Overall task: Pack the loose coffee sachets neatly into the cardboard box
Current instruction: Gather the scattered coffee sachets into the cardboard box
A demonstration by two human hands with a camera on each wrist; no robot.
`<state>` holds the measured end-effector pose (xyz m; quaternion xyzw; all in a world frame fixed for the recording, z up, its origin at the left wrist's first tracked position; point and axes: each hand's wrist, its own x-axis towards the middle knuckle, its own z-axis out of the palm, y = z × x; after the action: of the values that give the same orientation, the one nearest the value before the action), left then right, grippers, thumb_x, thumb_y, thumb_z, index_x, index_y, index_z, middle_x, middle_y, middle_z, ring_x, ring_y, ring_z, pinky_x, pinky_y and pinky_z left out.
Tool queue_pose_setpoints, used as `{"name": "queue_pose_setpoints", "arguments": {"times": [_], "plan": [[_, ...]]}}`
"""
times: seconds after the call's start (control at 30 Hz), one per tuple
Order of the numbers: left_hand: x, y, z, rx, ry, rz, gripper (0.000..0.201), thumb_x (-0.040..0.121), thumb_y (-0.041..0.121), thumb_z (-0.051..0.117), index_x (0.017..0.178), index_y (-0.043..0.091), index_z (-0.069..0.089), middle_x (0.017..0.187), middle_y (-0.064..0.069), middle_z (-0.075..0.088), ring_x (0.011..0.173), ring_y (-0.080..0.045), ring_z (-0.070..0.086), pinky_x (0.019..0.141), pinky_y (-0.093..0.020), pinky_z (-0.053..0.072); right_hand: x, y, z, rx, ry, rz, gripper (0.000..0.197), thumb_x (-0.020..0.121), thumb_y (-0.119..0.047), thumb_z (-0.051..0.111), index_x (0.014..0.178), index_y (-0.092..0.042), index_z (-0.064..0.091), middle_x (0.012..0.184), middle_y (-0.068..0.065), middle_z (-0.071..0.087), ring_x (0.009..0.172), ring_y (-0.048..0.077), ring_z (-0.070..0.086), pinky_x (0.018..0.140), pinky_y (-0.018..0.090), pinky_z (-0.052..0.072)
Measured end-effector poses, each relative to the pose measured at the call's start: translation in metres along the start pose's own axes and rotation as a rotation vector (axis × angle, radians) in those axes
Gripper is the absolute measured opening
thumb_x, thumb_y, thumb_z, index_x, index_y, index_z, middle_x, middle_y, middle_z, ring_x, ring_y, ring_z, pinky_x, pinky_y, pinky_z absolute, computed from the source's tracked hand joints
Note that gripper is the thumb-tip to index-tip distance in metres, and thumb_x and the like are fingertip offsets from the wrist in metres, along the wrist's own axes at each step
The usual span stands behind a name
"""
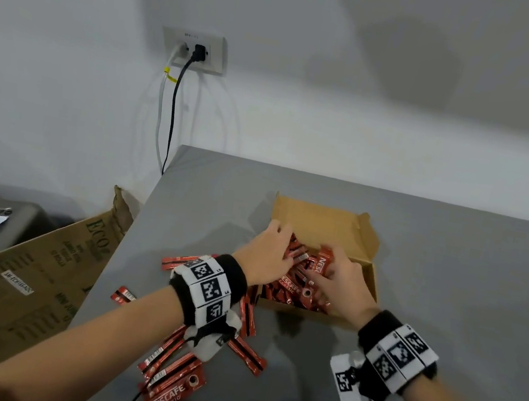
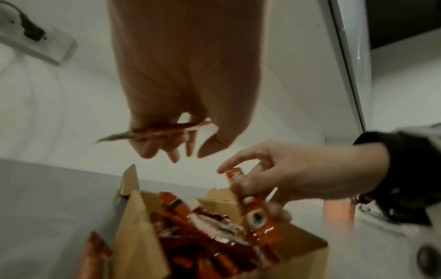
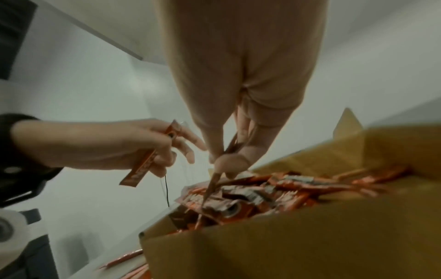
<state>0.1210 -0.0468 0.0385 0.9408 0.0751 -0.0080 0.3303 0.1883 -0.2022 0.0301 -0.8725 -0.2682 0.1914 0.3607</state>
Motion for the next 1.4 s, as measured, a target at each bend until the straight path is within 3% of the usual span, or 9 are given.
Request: {"name": "queue_pose_setpoints", "arguments": {"times": [0.17,0.3,0.57,0.73,0.9,1.0,1.13,1.27,1.4], "plan": [[0.014,0.01,0.006,-0.114,-0.015,-0.179,0.033,0.093,0.009,0.041,0.125,0.003,0.034,0.117,-0.017,0.038,0.101,-0.032,0.051,0.09,-0.043,0.048,0.011,-0.006,0.012,-0.184,-0.019,-0.039,0.059,0.092,-0.019,0.057,0.142,-0.018,0.026,0.093,0.01,0.065,0.068,0.012,0.061,0.069,0.026,0.052],[0.014,0.007,0.017,0.013,-0.033,-0.137,0.045,0.091,0.007,0.047,0.132,0.001,0.031,0.123,-0.018,0.037,0.107,-0.033,0.048,0.094,-0.04,0.043,0.012,-0.001,0.008,-0.176,-0.039,-0.056,0.042,0.093,-0.014,0.054,0.132,-0.012,0.039,0.079,-0.005,0.055,0.057,0.0,0.047,0.055,0.014,0.042],[-0.03,-0.031,-0.035,0.123,0.165,-0.103,0.034,0.095,0.01,0.041,0.129,0.01,0.046,0.123,-0.007,0.047,0.102,-0.018,0.05,0.09,-0.029,0.045,-0.002,-0.005,0.004,-0.281,-0.03,-0.158,0.037,0.093,-0.02,0.055,0.128,-0.016,0.046,0.087,-0.006,0.058,0.074,0.004,0.052,0.069,0.017,0.041],[-0.091,-0.105,-0.053,0.526,-0.207,-0.527,0.059,0.091,0.027,0.053,0.143,0.025,0.024,0.134,-0.013,0.034,0.121,-0.033,0.043,0.099,-0.043,0.044,-0.037,-0.038,0.04,-0.306,-0.262,-0.407,0.034,0.094,-0.027,0.052,0.126,-0.02,0.049,0.101,-0.01,0.053,0.084,-0.002,0.049,0.077,0.01,0.04],[-0.131,-0.12,-0.055,0.415,-0.48,-0.53,0.113,0.07,0.019,0.078,0.148,0.03,-0.004,0.146,-0.009,0.016,0.13,-0.029,0.032,0.095,-0.039,0.049,-0.05,-0.045,0.086,-0.593,-0.48,-0.344,0.051,0.089,-0.032,0.06,0.129,-0.006,0.041,0.126,0.01,0.046,0.113,0.027,0.053,0.092,0.034,0.044],[-0.141,-0.127,-0.039,0.515,-0.399,-0.451,0.099,0.075,0.027,0.074,0.147,0.024,0.006,0.141,-0.008,0.023,0.129,-0.028,0.034,0.101,-0.038,0.043,-0.05,-0.043,0.094,-0.619,-0.478,-0.268,0.058,0.086,-0.033,0.063,0.131,-0.006,0.038,0.131,0.012,0.039,0.114,0.03,0.052,0.092,0.033,0.043],[-0.142,-0.134,-0.032,0.495,-0.33,-0.226,0.033,0.092,0.038,0.05,0.12,0.022,0.044,0.132,0.001,0.037,0.124,-0.02,0.037,0.101,-0.035,0.041,-0.047,-0.038,0.1,-0.541,-0.439,-0.269,0.039,0.09,-0.02,0.059,0.124,-0.005,0.048,0.133,0.01,0.035,0.111,0.025,0.054,0.097,0.03,0.042],[-0.139,-0.145,-0.028,0.436,-0.404,-0.269,0.029,0.094,0.026,0.045,0.12,0.016,0.05,0.13,-0.001,0.048,0.122,-0.018,0.045,0.102,-0.032,0.039,-0.05,-0.035,0.103,-0.463,-0.46,-0.262,0.023,0.091,-0.008,0.054,0.114,-0.003,0.055,0.126,0.009,0.04,0.105,0.024,0.055,0.092,0.027,0.045],[-0.123,-0.129,-0.029,0.253,-0.162,-0.268,0.022,0.092,0.015,0.045,0.113,0.013,0.047,0.109,-0.004,0.059,0.095,-0.019,0.06,0.082,-0.03,0.047,-0.05,-0.041,0.102,-0.442,-0.364,-0.269,0.024,0.094,-0.008,0.045,0.118,-0.007,0.045,0.121,0.009,0.049,0.103,0.022,0.056,0.084,0.026,0.046]]}}
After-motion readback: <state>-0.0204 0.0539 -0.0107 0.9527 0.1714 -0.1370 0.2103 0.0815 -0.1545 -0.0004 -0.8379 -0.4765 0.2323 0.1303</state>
